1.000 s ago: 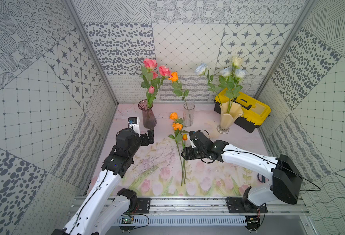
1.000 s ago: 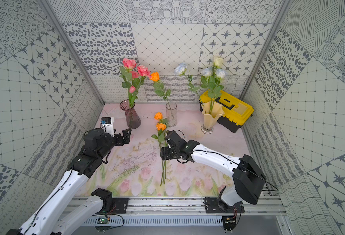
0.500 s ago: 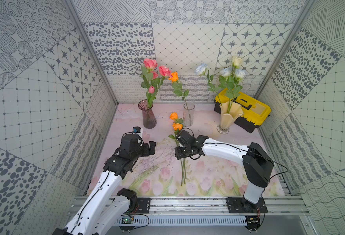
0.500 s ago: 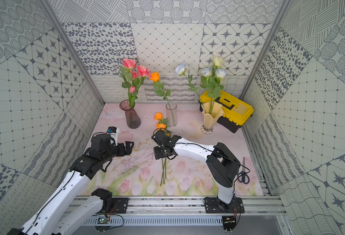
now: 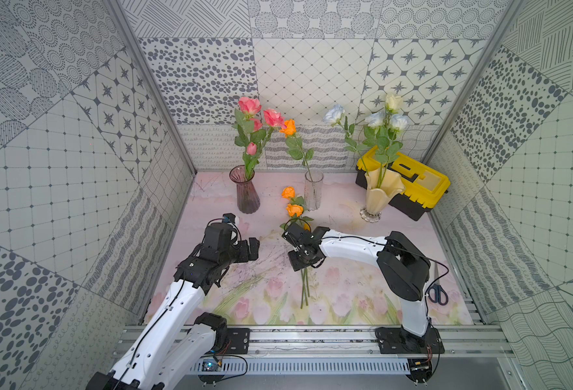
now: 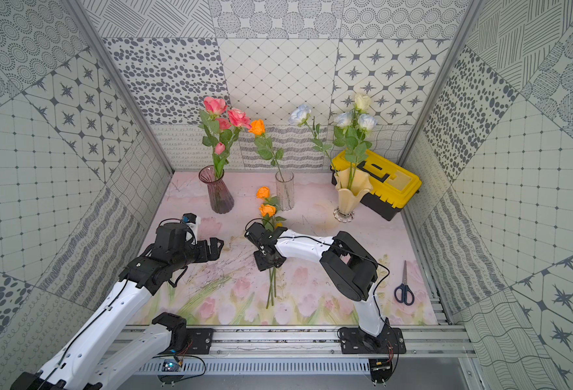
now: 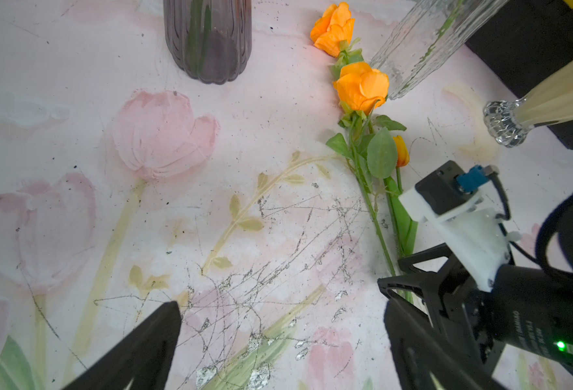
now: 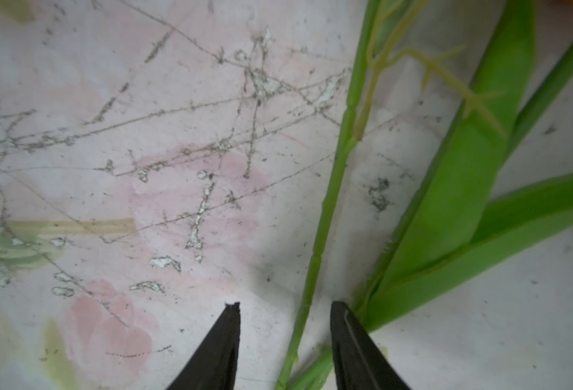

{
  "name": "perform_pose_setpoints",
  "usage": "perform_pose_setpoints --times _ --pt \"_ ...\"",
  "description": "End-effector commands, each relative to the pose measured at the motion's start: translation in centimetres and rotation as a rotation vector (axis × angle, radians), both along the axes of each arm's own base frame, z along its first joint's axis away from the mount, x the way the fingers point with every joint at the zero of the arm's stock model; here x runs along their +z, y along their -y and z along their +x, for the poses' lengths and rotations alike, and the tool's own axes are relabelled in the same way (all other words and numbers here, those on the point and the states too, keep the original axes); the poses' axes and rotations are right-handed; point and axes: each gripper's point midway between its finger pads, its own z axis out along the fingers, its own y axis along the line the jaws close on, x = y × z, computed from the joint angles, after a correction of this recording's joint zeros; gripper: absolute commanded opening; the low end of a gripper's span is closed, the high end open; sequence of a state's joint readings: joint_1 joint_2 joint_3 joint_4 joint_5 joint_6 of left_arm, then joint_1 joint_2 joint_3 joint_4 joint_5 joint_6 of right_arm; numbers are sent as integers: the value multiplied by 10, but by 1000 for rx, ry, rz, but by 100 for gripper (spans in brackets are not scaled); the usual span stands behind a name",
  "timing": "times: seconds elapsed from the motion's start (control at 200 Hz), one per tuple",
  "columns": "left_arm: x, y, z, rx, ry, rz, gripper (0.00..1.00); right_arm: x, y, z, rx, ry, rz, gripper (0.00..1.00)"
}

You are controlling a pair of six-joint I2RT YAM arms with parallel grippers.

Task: Arrange the flowers in different vases according to their variety
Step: Pick up the flower at the center of the board.

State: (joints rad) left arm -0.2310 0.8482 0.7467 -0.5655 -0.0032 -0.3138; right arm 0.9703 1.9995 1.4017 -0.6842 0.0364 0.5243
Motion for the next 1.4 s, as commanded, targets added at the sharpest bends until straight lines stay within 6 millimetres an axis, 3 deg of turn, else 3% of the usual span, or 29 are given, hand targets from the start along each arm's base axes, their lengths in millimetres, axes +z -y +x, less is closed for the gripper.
perform_pose_setpoints --times 0.0,0.21,0.485,0.69,0.865,0.985,1.191,1.396 --pt "-5 3 -3 -3 -32 -19 99 -2 -3 1 19 12 -31 45" --pt "-6 3 -3 0 -34 -22 99 -12 2 -1 25 0 -117 32" --pt "-9 3 -3 2 -47 -22 99 -19 7 -4 -10 -18 -143 0" --pt "-11 4 -2 1 -56 -22 99 4 -2 1 -17 46 -68 0" --pt "-12 4 -2 -1 -60 -25 99 51 -5 10 -48 162 57 0" --pt "-14 5 -2 -3 -70 -25 99 94 -4 17 -65 266 146 0" --pt "-17 8 0 -12 -82 -37 99 187 8 40 -83 522 246 0" --pt "-20 11 0 -21 -91 -47 99 276 34 88 -171 752 347 0"
